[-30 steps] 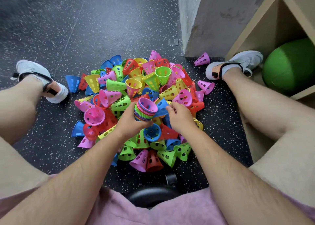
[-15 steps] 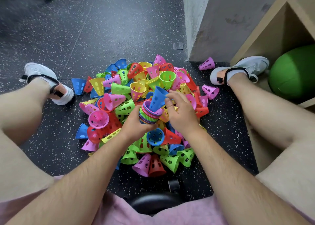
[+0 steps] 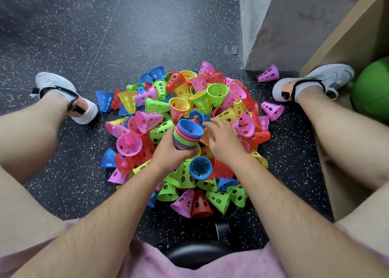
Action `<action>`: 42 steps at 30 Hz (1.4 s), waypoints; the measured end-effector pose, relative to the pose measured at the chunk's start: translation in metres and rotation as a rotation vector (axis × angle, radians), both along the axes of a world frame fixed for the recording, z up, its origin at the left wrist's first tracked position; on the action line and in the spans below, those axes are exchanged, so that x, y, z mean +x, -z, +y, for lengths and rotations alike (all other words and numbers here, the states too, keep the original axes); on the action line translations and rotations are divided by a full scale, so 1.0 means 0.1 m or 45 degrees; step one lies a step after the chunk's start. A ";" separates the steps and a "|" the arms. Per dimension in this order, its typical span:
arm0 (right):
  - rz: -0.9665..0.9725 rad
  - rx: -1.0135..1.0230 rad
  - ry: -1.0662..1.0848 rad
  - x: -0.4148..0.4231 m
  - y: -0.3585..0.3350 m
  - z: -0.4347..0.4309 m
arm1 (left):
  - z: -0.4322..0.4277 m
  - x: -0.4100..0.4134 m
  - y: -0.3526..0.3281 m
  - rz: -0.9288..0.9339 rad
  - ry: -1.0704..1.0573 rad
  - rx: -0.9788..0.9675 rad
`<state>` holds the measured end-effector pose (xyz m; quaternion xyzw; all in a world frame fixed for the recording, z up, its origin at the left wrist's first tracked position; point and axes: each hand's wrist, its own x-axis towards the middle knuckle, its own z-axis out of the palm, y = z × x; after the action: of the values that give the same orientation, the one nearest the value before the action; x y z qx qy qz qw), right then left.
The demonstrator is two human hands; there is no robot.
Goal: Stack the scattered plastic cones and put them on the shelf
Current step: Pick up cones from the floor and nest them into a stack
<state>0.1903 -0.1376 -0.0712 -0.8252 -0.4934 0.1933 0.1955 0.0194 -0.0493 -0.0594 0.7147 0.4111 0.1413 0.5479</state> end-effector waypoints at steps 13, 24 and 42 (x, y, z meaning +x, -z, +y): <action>0.031 0.156 0.089 -0.04 0.14 0.00 | 0.00 -0.03 0.06 0.018 -0.014 -0.015; 0.321 0.750 0.456 -0.02 -0.26 -0.01 | -0.03 -0.02 0.01 0.034 0.012 -0.040; 0.334 0.472 0.275 -0.15 -0.22 -0.12 | -0.05 0.09 -0.04 0.030 0.052 -0.018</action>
<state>0.1750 -0.1500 -0.0488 -0.7911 -0.3998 0.1829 0.4252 0.0281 -0.0538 -0.0553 0.7206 0.4037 0.1187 0.5510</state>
